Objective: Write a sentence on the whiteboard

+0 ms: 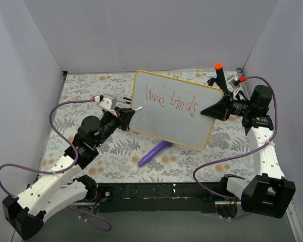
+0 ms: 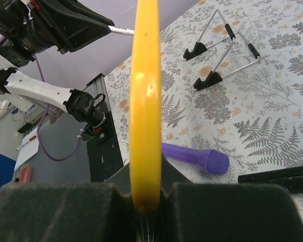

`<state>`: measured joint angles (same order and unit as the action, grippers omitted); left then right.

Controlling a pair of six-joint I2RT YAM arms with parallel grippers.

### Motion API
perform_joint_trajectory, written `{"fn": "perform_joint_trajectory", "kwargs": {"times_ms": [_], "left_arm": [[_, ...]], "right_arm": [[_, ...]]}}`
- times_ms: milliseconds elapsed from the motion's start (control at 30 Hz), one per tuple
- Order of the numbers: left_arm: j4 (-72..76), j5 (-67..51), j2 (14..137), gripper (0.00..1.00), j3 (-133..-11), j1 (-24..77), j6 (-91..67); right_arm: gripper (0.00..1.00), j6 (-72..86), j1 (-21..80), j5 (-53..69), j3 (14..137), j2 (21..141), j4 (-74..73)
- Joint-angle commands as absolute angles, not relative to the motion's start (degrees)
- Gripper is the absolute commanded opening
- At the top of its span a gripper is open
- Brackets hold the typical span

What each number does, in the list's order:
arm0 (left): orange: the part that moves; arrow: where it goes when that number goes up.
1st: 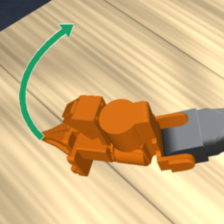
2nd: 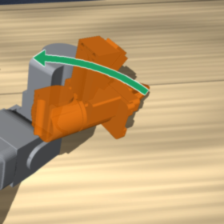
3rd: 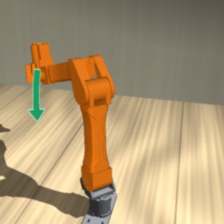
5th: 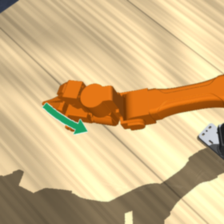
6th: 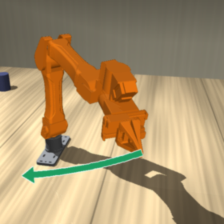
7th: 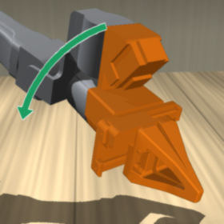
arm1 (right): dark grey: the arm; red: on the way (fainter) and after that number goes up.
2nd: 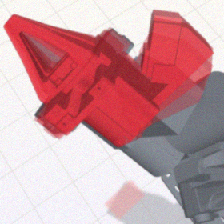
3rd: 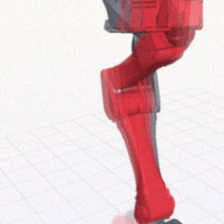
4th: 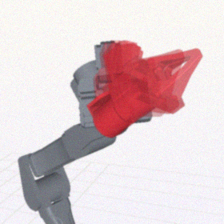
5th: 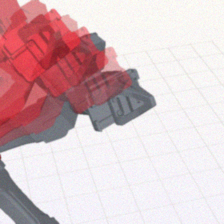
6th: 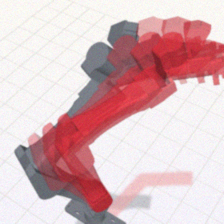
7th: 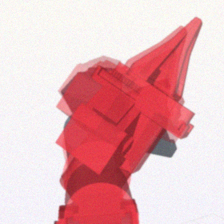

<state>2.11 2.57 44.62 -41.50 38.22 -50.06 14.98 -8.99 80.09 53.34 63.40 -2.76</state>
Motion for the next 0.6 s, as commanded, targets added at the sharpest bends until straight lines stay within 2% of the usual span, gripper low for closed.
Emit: {"fn": "perform_joint_trajectory", "kwargs": {"times_ms": [0, 567], "left_arm": [[4.22, 2.37, 45.88, 0.0, -42.01, 38.5, -48.87], [-1.31, 2.55, 47.29, 0.0, -42.01, 38.5, -49.48]], "right_arm": [[0.01, 17.05, -9.05, 84.55, 53.7, 61.35, 1.84], [0.01, 17.93, -9.05, 84.46, 53.0, 61.08, 3.07]]}}
